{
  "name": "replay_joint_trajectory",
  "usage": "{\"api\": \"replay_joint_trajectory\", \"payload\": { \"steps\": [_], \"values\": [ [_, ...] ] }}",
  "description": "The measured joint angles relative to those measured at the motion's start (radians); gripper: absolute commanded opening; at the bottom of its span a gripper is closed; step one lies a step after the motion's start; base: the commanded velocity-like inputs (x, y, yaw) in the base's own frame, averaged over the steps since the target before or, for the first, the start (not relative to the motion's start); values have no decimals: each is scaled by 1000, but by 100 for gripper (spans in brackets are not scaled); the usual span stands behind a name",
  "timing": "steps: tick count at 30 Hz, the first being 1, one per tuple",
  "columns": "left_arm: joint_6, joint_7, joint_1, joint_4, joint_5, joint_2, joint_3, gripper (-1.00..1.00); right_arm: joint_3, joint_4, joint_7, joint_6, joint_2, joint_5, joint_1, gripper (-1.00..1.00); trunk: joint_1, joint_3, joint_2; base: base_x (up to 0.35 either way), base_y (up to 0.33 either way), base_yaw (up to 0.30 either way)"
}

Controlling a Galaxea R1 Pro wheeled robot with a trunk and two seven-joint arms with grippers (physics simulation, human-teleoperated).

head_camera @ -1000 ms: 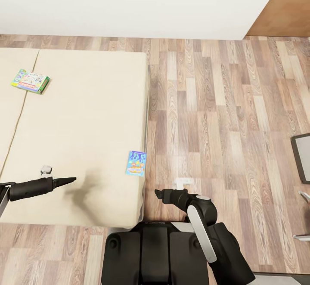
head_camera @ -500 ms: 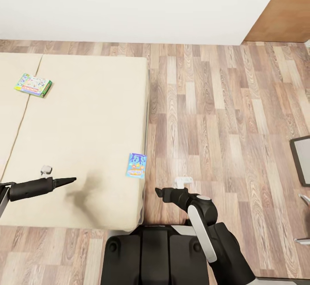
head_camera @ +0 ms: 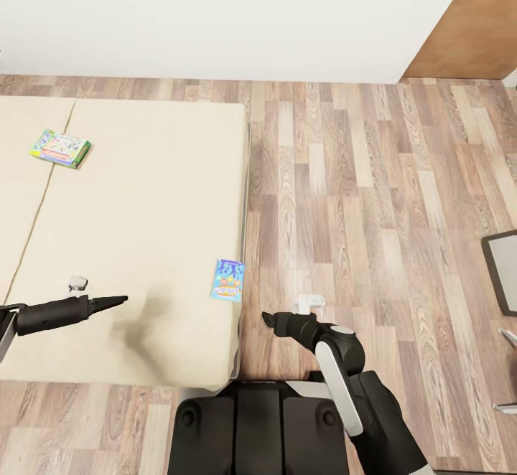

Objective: Put all the toys in the child's room - the three board games (two on the bed and one on the table), the two jigsaw puzzles on the table, and the tennis ball on the table - inside the toy box on the table in the child's room.

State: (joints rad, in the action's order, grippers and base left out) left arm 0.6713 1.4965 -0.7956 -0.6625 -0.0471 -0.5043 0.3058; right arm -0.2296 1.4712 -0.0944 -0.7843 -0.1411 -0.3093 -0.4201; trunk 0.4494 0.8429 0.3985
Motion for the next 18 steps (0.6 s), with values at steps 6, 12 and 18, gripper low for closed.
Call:
{"api": "replay_joint_trajectory", "payload": {
  "steps": [6, 12, 18],
  "values": [
    [-1, -1, 0, 0, -3, 3, -1, 100, 15, -3, 1, 37, 0, -1, 0, 100, 0, -10, 0, 0, 0, 0],
    [-2, -2, 0, 0, -4, 4, -1, 100, 18, -11, 0, 47, 0, -1, 0, 100, 0, -20, 0, 0, 0, 0],
    [-3, -5, 0, 0, -6, 4, -3, 100, 21, -59, 0, 69, 0, 0, 0, 100, 0, -30, 0, 0, 0, 0]
  ]
}}
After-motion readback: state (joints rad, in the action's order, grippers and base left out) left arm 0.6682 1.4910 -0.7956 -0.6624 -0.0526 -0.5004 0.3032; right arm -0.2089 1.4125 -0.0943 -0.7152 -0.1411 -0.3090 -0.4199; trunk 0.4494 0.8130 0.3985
